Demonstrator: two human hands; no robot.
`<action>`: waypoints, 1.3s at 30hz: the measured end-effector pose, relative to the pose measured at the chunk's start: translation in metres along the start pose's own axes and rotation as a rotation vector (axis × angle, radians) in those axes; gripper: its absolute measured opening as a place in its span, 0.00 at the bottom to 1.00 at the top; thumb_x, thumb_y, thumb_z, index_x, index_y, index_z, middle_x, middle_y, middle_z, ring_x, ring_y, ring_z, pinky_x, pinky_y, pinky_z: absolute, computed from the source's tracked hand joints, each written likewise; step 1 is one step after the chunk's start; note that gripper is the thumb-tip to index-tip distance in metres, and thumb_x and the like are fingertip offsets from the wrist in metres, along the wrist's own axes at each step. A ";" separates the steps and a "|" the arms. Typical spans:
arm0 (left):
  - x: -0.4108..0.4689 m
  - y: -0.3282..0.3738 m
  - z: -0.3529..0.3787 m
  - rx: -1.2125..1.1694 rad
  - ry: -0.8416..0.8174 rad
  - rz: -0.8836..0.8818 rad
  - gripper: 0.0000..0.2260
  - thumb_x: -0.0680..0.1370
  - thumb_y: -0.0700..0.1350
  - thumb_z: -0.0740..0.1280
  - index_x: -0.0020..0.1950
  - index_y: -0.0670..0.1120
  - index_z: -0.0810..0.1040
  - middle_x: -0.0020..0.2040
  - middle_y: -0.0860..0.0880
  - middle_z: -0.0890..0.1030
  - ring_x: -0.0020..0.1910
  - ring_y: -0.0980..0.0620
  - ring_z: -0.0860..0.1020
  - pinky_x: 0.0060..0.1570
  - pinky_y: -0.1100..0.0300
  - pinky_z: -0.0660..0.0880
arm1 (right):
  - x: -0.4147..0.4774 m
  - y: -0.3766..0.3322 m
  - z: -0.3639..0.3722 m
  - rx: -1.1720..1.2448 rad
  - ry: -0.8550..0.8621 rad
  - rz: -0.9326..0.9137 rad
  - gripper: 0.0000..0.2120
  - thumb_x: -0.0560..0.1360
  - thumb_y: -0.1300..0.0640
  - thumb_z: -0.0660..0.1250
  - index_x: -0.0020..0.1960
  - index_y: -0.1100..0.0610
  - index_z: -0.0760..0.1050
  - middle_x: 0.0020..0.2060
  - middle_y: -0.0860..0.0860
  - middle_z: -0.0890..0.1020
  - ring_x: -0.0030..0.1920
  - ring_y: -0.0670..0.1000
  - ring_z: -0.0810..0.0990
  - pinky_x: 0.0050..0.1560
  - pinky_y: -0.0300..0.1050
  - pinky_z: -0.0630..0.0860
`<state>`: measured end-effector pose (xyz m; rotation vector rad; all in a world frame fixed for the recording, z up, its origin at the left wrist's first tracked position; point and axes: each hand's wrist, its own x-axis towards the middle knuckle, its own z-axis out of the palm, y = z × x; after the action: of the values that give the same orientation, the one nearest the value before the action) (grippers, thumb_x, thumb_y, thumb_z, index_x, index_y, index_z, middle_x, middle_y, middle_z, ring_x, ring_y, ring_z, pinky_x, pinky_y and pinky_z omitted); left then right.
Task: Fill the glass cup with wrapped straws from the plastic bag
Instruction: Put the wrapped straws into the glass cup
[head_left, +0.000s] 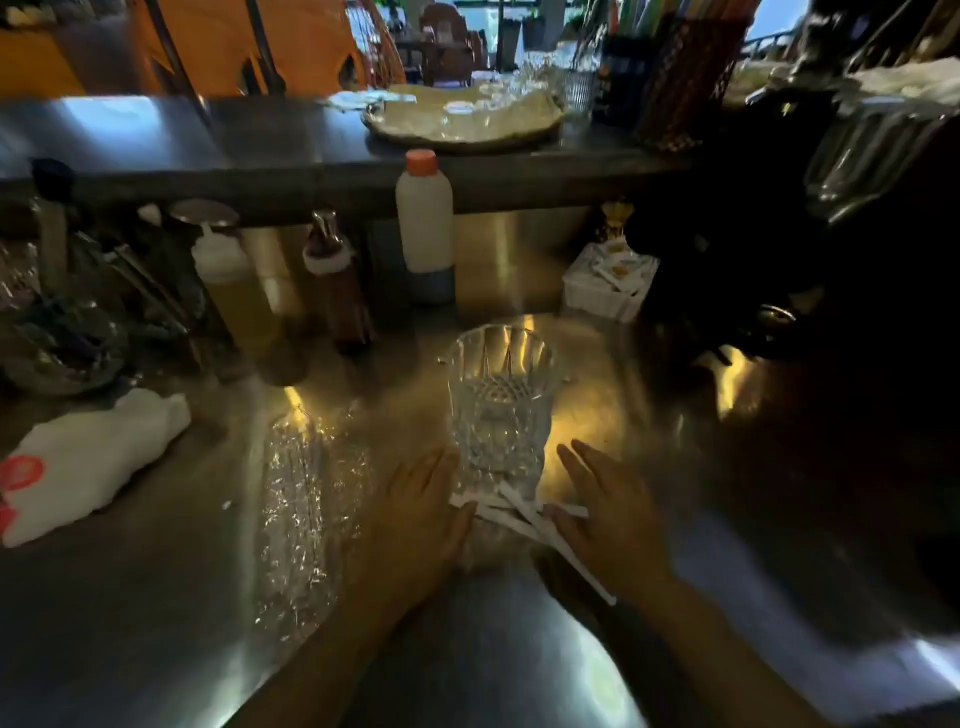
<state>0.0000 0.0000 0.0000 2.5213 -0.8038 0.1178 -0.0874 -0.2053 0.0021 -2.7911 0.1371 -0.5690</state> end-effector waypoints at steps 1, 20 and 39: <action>-0.002 -0.001 0.006 0.029 -0.007 0.035 0.23 0.75 0.54 0.57 0.64 0.44 0.73 0.62 0.43 0.78 0.62 0.43 0.75 0.65 0.49 0.65 | -0.006 -0.001 0.004 -0.004 -0.022 0.007 0.24 0.70 0.49 0.66 0.63 0.58 0.71 0.60 0.58 0.78 0.57 0.59 0.78 0.55 0.52 0.73; 0.005 0.002 0.032 0.185 -0.205 0.169 0.08 0.76 0.44 0.61 0.52 0.45 0.76 0.61 0.46 0.77 0.63 0.44 0.72 0.64 0.51 0.58 | -0.023 -0.012 0.018 -0.024 -0.092 0.054 0.07 0.62 0.65 0.76 0.32 0.61 0.78 0.30 0.55 0.81 0.30 0.53 0.79 0.31 0.41 0.74; 0.023 0.037 -0.041 -0.755 -0.105 -0.046 0.06 0.71 0.35 0.71 0.39 0.45 0.79 0.34 0.50 0.79 0.32 0.59 0.77 0.34 0.71 0.73 | -0.021 -0.015 -0.008 0.311 -0.248 0.222 0.06 0.79 0.59 0.56 0.49 0.56 0.72 0.44 0.47 0.73 0.45 0.47 0.71 0.44 0.37 0.67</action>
<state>0.0006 -0.0188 0.0563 1.8345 -0.6640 -0.2858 -0.1089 -0.1899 0.0055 -2.4740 0.2748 -0.1701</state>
